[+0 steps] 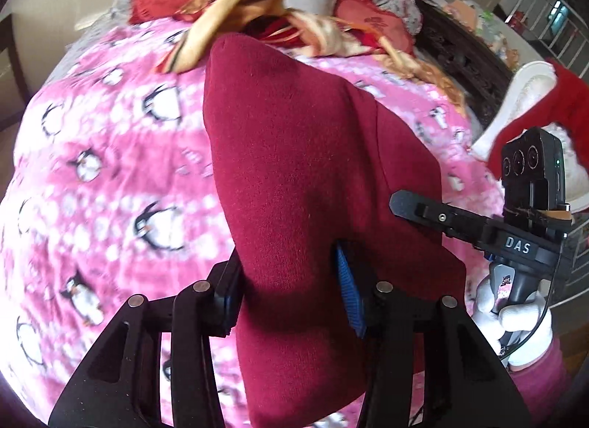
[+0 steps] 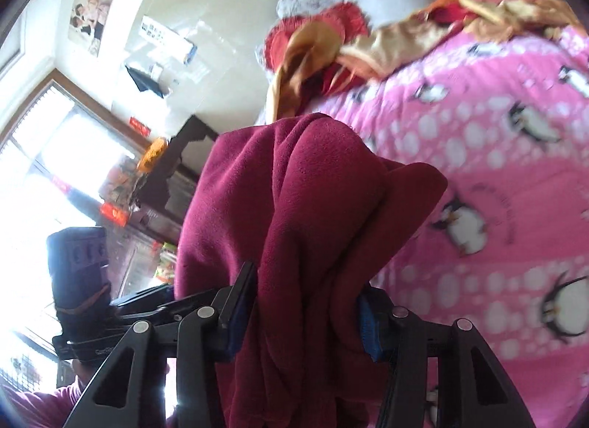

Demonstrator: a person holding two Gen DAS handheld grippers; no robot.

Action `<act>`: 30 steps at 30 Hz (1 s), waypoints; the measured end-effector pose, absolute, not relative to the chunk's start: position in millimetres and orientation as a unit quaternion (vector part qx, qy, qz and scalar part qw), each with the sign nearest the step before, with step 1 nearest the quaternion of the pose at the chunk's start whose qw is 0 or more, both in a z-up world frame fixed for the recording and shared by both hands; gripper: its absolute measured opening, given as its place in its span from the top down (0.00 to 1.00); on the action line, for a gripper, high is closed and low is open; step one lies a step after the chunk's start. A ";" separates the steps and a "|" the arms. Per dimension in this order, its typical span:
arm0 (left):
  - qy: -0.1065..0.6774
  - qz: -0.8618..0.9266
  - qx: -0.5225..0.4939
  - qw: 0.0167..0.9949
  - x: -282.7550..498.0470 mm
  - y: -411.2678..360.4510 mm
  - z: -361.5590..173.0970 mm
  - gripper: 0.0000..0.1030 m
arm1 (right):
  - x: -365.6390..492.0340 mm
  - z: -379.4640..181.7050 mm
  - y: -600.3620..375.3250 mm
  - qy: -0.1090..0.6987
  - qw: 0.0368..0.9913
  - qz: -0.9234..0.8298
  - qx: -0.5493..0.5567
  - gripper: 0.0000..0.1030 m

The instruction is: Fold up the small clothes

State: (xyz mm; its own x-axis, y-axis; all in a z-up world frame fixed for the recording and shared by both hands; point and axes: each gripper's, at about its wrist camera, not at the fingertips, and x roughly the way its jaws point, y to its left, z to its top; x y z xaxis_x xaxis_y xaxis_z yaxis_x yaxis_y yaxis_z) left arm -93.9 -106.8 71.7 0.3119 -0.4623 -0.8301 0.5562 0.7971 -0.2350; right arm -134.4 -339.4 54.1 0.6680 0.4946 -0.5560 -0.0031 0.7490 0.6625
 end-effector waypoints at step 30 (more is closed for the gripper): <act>0.405 -0.229 0.069 0.882 -128.2 -69.9 77.2 0.42 | -189.1 60.3 -261.8 0.440 0.890 0.067 0.099 0.55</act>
State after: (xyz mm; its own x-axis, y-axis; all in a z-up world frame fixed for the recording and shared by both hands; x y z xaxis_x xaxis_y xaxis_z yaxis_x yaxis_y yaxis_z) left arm -128.2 -69.9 77.2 0.5663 -0.3481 -0.7471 0.4607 0.8853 -0.0632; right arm -189.1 -261.8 60.3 0.6032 0.2071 -0.7702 -0.0329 0.9713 0.2355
